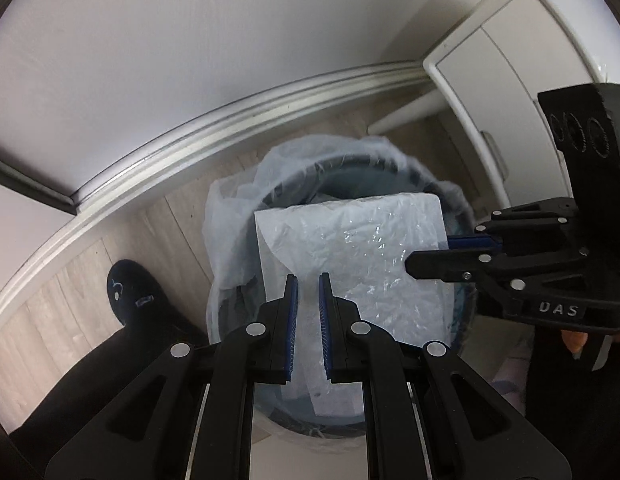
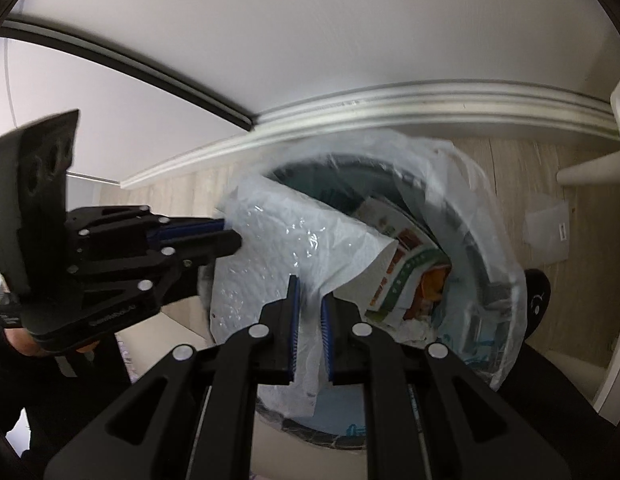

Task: Collect trash
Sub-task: 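Lower the held bubble-wrap sheet into the bin and open the right tool, then move the open right tool down toward the white bag under the cabinet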

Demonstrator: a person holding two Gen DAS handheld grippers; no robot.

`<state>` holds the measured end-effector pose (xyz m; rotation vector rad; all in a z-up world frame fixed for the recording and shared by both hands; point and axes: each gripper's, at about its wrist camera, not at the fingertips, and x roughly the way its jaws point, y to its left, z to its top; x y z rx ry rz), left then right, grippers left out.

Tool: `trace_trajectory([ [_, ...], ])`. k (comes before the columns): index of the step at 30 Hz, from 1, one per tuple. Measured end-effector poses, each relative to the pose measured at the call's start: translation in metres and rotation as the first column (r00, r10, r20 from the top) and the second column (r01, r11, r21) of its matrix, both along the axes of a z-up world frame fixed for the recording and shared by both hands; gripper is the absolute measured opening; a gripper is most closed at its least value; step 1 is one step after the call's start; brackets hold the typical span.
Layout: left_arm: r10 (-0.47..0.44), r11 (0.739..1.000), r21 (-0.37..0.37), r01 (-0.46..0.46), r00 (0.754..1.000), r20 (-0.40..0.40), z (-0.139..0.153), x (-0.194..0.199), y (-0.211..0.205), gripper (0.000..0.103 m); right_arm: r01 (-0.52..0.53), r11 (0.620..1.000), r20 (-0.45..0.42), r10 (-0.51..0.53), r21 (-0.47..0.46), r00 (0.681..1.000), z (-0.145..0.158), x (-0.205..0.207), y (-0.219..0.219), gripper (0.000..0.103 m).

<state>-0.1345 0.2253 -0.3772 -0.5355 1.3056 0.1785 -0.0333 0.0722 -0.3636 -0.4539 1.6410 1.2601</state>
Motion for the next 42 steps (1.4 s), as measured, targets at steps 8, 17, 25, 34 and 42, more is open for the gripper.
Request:
trace_trajectory([
  [8,-0.019,1.000,0.018,0.019,1.000,-0.003,-0.003,0.000,-0.002,0.020,0.016,1.000,0.047,-0.015,-0.008,0.999,0.000,0.000,-0.003,0.017],
  [17,0.038,0.997,0.062,-0.040,0.999,0.033,0.008,-0.007,0.008,0.068,0.011,1.000,0.112,-0.012,0.018,0.994,0.015,-0.005,-0.006,0.085],
  [25,0.101,0.989,0.100,-0.106,0.993,0.055,0.016,-0.009,0.017,0.097,0.061,0.997,0.212,-0.069,0.041,0.975,0.030,0.002,-0.015,0.096],
  [34,0.139,0.980,0.128,-0.151,0.986,0.097,0.026,-0.013,0.024,0.097,0.156,0.982,0.258,-0.178,0.102,0.950,0.051,0.006,-0.026,0.096],
  [42,0.123,0.978,0.146,-0.150,0.977,0.176,0.049,-0.012,0.018,0.097,0.316,0.937,0.287,-0.347,0.150,0.893,0.075,0.019,-0.050,0.096],
])
